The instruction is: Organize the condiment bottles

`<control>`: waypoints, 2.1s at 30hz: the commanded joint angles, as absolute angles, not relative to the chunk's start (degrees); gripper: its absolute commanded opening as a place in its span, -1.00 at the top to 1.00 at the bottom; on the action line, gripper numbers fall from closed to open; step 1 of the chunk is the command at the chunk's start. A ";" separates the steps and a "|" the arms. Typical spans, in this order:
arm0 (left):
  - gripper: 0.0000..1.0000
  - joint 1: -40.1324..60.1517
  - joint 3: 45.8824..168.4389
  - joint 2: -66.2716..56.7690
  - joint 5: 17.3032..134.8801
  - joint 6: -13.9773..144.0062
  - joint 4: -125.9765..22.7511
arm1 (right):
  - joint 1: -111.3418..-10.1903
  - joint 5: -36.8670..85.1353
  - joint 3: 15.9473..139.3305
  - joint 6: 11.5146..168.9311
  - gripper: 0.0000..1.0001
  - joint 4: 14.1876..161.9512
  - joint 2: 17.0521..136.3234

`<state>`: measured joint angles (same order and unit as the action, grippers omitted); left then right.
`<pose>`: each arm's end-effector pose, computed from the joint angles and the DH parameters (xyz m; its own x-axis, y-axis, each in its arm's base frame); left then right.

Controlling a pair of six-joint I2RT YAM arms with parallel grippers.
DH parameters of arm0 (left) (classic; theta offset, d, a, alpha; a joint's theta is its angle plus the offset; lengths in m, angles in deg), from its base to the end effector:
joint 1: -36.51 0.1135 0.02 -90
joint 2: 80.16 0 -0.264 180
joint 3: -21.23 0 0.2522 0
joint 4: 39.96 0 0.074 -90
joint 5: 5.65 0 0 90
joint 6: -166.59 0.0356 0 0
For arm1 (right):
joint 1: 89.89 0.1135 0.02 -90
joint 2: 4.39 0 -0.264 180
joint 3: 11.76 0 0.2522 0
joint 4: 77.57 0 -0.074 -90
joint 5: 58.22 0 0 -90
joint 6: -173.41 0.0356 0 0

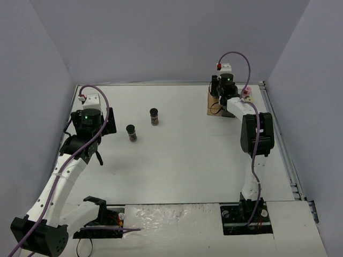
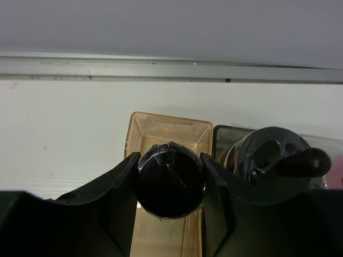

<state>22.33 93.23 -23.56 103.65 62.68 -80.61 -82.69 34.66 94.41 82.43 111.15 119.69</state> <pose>0.2115 -0.0413 0.3550 -0.3874 -0.1361 -0.9118 -0.1563 0.9844 -0.0806 0.5122 0.0629 0.2371 -0.1571 -0.0371 -0.9869 -0.0787 0.9966 -0.0249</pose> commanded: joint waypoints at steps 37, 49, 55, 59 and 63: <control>-0.94 22.89 94.66 -24.54 102.19 61.73 -77.45 | -80.29 21.71 103.91 77.67 -0.54 103.71 110.91; -0.94 22.89 94.58 -25.14 101.58 61.30 -77.45 | -67.11 11.41 102.76 73.16 -0.63 99.16 110.57; -0.94 22.89 94.49 -24.87 101.65 61.24 -77.34 | -60.79 10.02 103.54 70.93 -0.60 99.04 114.89; -0.94 22.97 94.41 -24.83 101.67 61.39 -77.27 | -57.41 9.68 105.17 70.32 -0.58 99.12 118.30; -0.94 23.06 94.41 -24.70 101.39 61.34 -77.22 | -55.45 10.08 106.43 70.08 -0.54 98.90 121.52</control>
